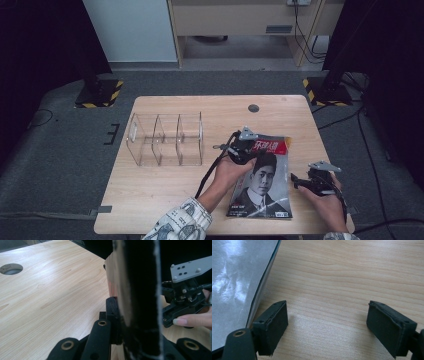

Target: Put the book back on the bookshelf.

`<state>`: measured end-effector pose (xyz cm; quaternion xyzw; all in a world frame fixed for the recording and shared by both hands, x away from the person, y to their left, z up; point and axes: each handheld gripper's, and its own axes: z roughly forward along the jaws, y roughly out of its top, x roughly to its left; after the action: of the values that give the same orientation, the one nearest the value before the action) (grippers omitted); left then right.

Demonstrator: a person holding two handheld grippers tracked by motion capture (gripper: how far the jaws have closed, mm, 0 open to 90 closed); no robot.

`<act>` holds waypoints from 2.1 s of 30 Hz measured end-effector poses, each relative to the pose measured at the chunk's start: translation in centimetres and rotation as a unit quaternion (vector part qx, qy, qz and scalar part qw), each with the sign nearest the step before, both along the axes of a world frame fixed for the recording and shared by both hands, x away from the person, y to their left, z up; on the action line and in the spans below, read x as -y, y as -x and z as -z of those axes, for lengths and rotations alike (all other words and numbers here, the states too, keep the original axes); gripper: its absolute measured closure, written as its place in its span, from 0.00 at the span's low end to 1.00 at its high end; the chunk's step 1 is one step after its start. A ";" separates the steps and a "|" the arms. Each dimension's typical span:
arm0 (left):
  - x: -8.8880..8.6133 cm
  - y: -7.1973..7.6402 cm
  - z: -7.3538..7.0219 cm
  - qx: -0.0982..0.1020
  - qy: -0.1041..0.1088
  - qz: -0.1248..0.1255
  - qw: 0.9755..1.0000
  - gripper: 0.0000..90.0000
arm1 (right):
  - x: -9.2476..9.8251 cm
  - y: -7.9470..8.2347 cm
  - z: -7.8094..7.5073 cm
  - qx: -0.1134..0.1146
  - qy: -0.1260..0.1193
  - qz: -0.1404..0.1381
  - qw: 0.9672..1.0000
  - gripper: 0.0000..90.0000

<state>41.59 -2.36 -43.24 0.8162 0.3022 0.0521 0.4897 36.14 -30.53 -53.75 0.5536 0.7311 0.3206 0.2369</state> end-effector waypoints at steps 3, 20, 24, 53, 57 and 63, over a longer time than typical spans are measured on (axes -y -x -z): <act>-0.2 0.0 -0.2 -0.001 0.006 0.002 1.000 0.96 | 0.0 0.0 0.0 0.000 0.000 0.000 1.000 0.19; -1.9 0.1 -0.8 0.004 0.021 -0.010 1.000 0.96 | -0.1 0.0 0.0 0.000 0.000 0.002 1.000 0.19; -2.0 0.1 -0.8 0.005 0.021 -0.011 1.000 0.96 | -0.1 0.0 0.0 0.000 0.000 0.002 1.000 0.19; -4.3 0.8 -2.4 0.016 0.054 -0.018 0.998 0.96 | -0.2 -0.2 0.0 0.001 0.001 0.000 1.000 0.20; -4.6 1.0 -2.7 0.020 0.057 -0.019 0.998 0.96 | -0.2 -0.2 0.0 0.001 0.001 0.000 1.000 0.20; -5.5 1.8 -3.7 0.027 0.064 -0.021 0.997 0.96 | -0.2 -0.2 0.0 0.001 0.001 -0.001 1.000 0.20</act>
<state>39.80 3.13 -39.58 0.7750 0.3086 0.0644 0.5477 36.31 -30.33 -53.76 0.5528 0.7315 0.3206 0.2379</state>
